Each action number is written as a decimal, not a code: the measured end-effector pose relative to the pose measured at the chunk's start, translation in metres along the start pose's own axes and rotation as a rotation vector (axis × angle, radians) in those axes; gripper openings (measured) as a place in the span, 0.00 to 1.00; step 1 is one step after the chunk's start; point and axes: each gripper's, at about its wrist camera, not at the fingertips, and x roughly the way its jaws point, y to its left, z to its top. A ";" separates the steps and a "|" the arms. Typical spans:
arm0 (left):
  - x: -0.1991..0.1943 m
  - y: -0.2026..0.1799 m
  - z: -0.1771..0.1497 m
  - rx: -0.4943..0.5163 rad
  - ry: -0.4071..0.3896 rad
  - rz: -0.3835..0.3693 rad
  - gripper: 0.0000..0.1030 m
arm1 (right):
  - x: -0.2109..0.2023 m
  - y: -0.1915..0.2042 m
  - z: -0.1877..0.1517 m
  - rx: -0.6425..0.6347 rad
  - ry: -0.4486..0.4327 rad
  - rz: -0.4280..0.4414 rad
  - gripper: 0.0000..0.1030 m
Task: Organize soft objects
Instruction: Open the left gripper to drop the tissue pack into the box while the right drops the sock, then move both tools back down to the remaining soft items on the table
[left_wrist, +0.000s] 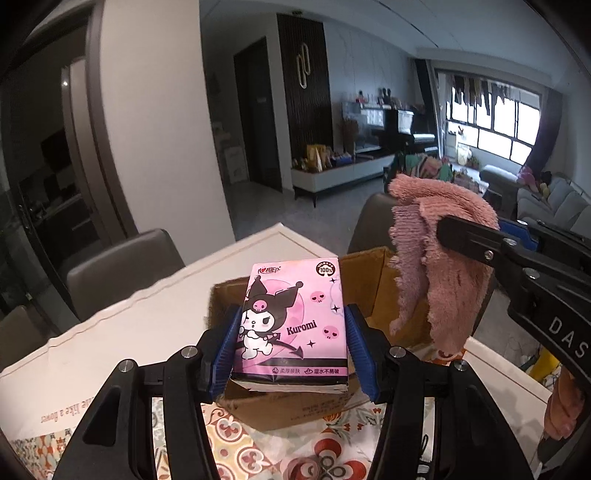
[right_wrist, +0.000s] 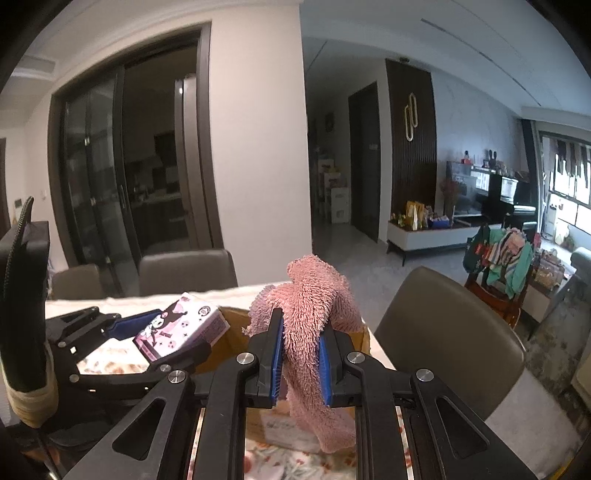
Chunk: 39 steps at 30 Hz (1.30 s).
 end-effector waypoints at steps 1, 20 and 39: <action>0.008 0.001 0.001 -0.001 0.012 -0.006 0.53 | 0.010 -0.003 0.000 -0.004 0.018 0.001 0.17; 0.045 0.022 0.005 -0.045 0.055 0.009 0.71 | 0.080 -0.015 0.020 -0.024 0.151 0.011 0.22; -0.013 0.019 -0.015 -0.003 -0.003 0.111 0.76 | 0.035 0.002 0.003 -0.018 0.167 -0.038 0.43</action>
